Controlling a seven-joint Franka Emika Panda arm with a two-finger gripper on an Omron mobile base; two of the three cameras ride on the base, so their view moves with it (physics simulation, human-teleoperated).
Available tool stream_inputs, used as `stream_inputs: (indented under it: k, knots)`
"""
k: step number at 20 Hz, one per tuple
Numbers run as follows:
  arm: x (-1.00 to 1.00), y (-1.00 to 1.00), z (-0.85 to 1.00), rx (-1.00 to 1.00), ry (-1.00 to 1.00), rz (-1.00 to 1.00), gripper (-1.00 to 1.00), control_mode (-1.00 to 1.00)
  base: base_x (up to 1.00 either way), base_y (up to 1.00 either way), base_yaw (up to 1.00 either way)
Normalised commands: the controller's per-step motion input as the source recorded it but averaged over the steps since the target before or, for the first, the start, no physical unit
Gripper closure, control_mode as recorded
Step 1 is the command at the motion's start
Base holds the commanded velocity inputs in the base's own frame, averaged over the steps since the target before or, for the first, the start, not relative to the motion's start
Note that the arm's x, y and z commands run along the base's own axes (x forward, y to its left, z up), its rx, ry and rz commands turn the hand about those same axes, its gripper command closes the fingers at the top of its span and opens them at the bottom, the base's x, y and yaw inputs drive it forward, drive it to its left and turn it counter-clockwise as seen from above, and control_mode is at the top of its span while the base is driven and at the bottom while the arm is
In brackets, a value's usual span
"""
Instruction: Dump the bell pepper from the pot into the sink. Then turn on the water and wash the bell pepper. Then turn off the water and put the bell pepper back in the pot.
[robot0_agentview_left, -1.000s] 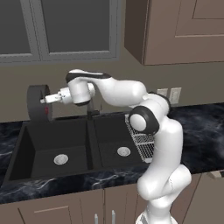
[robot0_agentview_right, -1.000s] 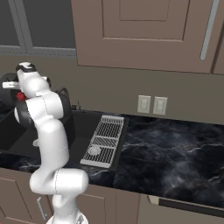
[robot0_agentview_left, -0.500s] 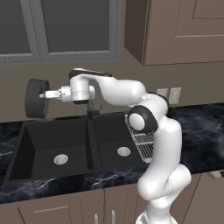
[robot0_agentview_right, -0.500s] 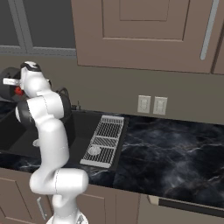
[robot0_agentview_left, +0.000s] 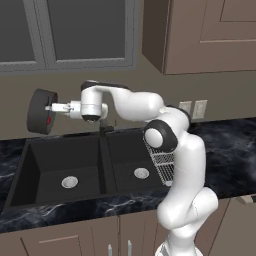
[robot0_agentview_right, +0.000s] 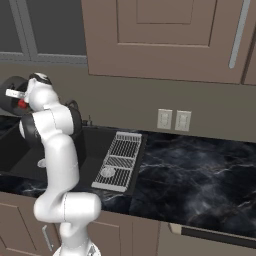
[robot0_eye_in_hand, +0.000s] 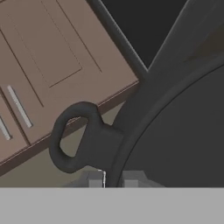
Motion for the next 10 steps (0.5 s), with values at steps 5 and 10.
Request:
stream_inputs:
  k: [5,10]
  knots:
    - [0.01,0.07,0.02,0.07,0.00,-0.03,1.00,-1.00,0.00,0.00,0.00]
    - [0.00,0.03,0.03,0.07,0.00,-0.02,1.00,-1.00,0.00,0.00,0.00]
